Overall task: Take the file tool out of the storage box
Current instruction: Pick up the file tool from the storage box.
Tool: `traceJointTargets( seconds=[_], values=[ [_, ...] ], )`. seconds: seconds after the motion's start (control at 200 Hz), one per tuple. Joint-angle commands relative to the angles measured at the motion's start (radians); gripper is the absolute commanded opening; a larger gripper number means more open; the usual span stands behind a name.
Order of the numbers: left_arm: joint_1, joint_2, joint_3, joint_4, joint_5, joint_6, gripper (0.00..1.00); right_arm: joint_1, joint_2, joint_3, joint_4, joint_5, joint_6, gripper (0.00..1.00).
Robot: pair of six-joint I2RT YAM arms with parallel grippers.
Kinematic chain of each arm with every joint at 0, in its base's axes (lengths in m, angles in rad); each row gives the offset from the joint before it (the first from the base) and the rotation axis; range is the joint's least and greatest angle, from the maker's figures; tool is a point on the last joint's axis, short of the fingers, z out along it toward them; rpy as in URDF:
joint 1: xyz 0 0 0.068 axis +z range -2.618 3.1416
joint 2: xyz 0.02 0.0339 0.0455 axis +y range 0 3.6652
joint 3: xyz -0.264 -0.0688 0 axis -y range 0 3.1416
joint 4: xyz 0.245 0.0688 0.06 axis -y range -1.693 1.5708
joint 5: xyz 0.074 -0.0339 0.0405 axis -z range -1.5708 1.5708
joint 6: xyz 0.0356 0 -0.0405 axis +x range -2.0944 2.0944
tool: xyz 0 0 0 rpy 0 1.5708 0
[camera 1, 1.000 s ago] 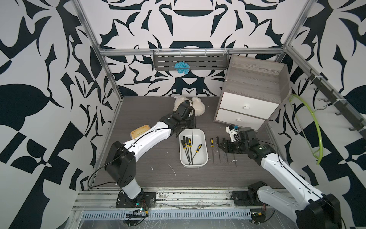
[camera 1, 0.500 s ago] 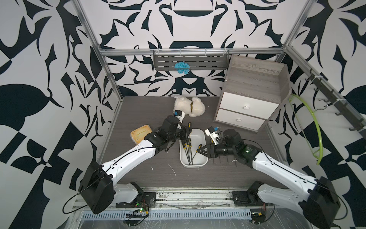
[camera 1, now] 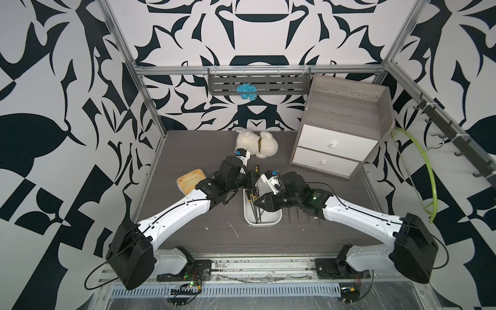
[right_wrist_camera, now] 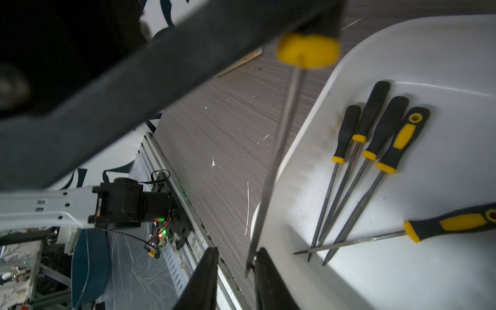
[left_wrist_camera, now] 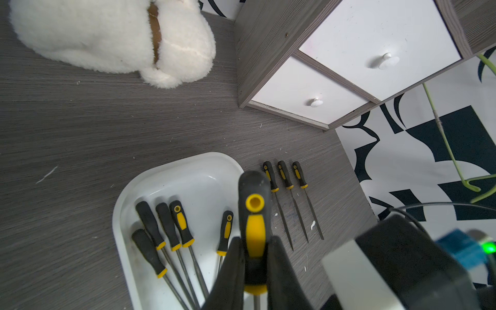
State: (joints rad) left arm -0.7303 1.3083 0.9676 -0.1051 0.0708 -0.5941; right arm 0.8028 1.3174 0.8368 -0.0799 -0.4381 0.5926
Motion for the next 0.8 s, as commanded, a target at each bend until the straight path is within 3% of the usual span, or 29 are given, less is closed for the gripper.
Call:
traceJointTargets(
  seconds=[0.0,0.28,0.595,0.68,0.745,0.795],
  values=[
    [0.003,-0.027,0.013,-0.026,-0.006,0.014,0.05,0.000,-0.013,0.050,-0.013,0.058,-0.024,0.27],
    [0.004,-0.026,0.010,-0.021,0.000,0.014,0.05,0.003,0.054,0.076,0.020,0.028,-0.019,0.26],
    [0.004,-0.026,0.005,-0.022,-0.006,0.017,0.08,0.006,0.065,0.062,0.044,0.034,-0.002,0.00],
    [0.005,-0.026,0.004,-0.021,-0.006,0.017,0.26,0.006,0.056,0.069,-0.007,0.057,-0.001,0.00],
    [0.005,-0.026,0.005,-0.027,-0.007,0.017,0.65,0.006,0.044,0.081,-0.077,0.077,-0.011,0.00],
    [0.004,-0.042,0.002,-0.035,-0.013,0.017,0.74,0.006,0.025,0.097,-0.175,0.127,-0.022,0.00]
  ],
)
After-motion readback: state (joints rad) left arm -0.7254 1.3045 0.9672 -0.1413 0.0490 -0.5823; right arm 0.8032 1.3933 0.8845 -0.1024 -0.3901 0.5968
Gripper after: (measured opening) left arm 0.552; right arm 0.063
